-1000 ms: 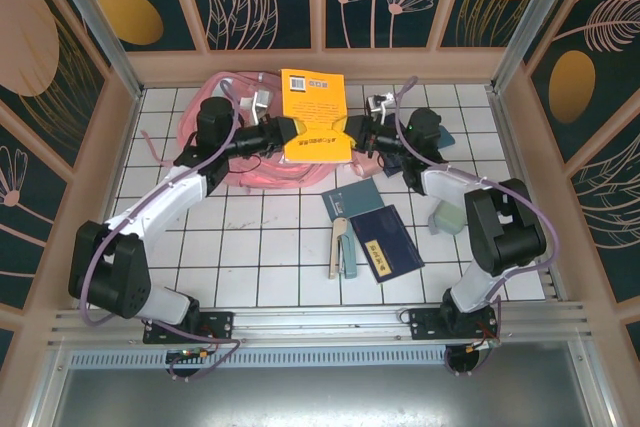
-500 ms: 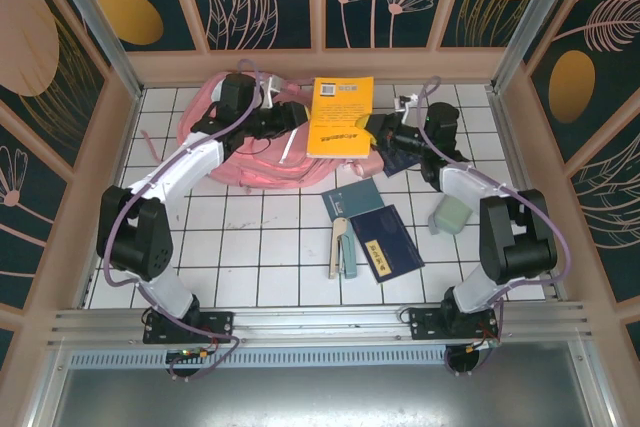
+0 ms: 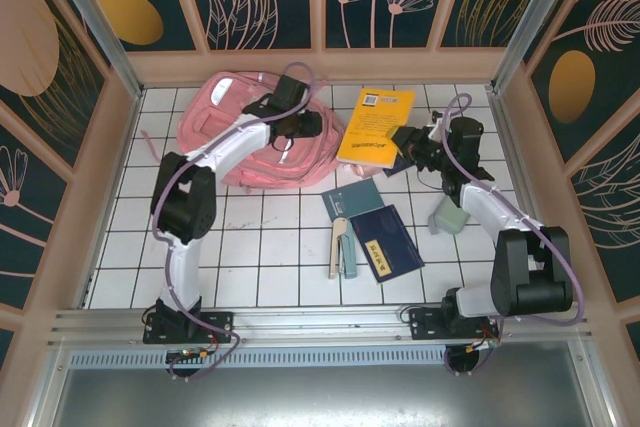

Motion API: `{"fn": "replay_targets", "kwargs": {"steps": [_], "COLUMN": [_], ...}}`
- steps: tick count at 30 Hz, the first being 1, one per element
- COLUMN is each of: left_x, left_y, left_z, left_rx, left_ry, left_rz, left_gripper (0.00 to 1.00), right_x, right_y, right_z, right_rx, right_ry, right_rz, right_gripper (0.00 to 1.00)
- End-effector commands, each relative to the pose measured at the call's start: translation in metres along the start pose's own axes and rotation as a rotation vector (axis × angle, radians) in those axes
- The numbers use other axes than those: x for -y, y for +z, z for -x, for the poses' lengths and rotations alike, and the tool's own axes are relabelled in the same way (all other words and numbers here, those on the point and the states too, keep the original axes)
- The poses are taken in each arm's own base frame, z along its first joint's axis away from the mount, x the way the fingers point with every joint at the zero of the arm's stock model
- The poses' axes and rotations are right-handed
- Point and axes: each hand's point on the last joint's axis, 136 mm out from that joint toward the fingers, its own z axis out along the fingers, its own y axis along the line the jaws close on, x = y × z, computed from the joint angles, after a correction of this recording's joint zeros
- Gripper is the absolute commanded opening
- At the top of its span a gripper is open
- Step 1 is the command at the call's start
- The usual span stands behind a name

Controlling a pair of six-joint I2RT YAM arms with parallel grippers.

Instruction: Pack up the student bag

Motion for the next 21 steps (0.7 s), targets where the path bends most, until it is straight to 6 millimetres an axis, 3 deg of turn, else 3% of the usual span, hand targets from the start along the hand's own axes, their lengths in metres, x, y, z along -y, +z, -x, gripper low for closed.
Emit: {"fn": "replay_targets", "kwargs": {"steps": [1,14,17,20,21], "left_x": [-0.02,-0.048,-0.055,-0.058,-0.057], "left_y": [0.013,0.05,0.051,0.045,0.042], "left_z": [-0.014,-0.054,-0.057,-0.052,-0.05], "left_rx": [-0.049,-0.155,-0.158,-0.141,-0.134], "left_ry": [0.16,0.396,0.403,0.394,0.388], "left_rz": [0.201,0.509,0.552,0.573,0.573], "left_gripper": [0.47,0.48,0.34,0.0,0.0], "right_x": [-0.02,-0.012,-0.011,-0.011,-0.01], "right_y": [-0.01,-0.004,-0.002,0.0,0.0], "right_z": [0.012,0.008,0.008,0.006,0.007], "right_rx": [0.043,0.01,-0.002,-0.015,-0.017], "right_ry": [-0.091,-0.055,-0.046,-0.041,-0.038], "right_rz": [0.045,0.061,0.066,0.071,0.072], "right_gripper": [0.0,0.0,0.0,0.0,0.0]}}
